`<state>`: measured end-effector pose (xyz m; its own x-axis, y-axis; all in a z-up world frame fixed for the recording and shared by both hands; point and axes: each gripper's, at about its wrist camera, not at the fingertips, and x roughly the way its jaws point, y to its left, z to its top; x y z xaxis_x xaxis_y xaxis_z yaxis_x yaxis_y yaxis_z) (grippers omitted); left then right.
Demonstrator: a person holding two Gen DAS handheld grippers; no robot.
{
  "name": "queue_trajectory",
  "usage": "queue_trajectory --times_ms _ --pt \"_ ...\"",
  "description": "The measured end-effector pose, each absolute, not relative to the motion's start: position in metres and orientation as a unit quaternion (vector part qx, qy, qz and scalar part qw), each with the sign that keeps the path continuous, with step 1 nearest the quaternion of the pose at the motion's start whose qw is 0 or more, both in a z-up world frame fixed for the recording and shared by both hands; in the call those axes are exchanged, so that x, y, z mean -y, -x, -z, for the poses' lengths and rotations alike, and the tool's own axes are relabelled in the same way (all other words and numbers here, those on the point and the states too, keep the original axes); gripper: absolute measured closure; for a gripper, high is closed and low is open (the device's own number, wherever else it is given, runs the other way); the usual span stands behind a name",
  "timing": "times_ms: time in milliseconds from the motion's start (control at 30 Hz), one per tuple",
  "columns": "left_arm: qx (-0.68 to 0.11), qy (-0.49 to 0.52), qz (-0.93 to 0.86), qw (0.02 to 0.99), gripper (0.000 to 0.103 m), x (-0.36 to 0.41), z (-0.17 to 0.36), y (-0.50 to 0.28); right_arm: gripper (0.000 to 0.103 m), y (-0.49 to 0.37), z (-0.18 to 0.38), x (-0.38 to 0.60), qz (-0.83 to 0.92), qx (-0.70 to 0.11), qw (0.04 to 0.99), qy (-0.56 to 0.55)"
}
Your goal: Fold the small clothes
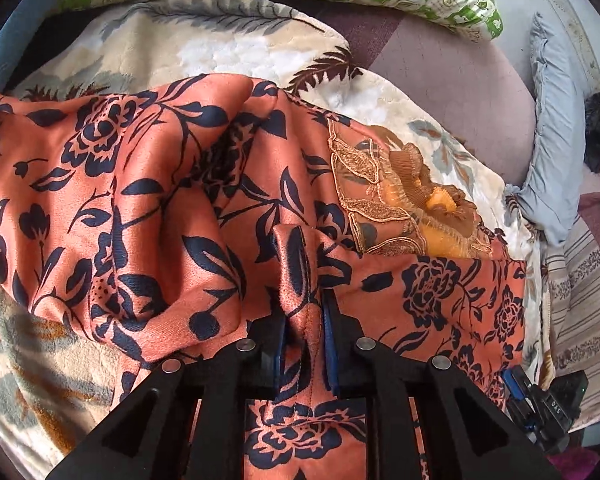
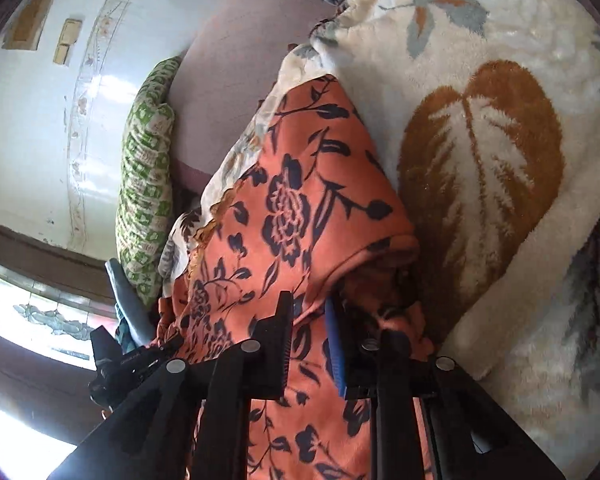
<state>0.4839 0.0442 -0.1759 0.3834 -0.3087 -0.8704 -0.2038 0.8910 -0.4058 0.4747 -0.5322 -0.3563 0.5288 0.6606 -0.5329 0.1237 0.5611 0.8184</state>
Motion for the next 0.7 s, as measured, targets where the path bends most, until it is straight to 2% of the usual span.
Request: queue_trajectory --times_ms 67,133,200,333,400,500,700 --pt "-0.548 0.238 0.045 0.801 0.083 -0.043 0.170 -0.482 0.082 -0.468 0.333 0.531 -0.195 -0.432 0.778 -0.412" --pt "-0.533 0.252 0.052 0.806 0.074 -0.041 0.164 -0.473 0.074 -0.472 0.312 0.528 -0.207 -0.405 0.804 -0.382" --pt "-0.531 0.251 0.044 0.808 0.068 -0.035 0.165 -0.469 0.060 -0.483 0.308 0.526 -0.193 -0.396 0.819 -0.367" --pt "-0.553 0.225 0.017 0.802 0.067 -0.019 0.183 -0.465 0.061 -0.511 0.340 0.517 -0.124 -0.449 0.828 -0.313" --pt "-0.561 0.212 0.000 0.800 0.067 -0.015 0.189 -0.466 0.066 -0.518 0.361 0.513 -0.109 -0.478 0.816 -0.305" --pt "-0.562 0.229 -0.003 0.795 0.067 -0.017 0.184 -0.466 0.061 -0.515 0.350 0.508 -0.099 -0.470 0.825 -0.297" --pt "-0.521 0.278 0.018 0.807 0.067 -0.062 0.141 -0.443 0.060 -0.514 0.305 0.459 -0.150 -0.456 0.842 -0.246"
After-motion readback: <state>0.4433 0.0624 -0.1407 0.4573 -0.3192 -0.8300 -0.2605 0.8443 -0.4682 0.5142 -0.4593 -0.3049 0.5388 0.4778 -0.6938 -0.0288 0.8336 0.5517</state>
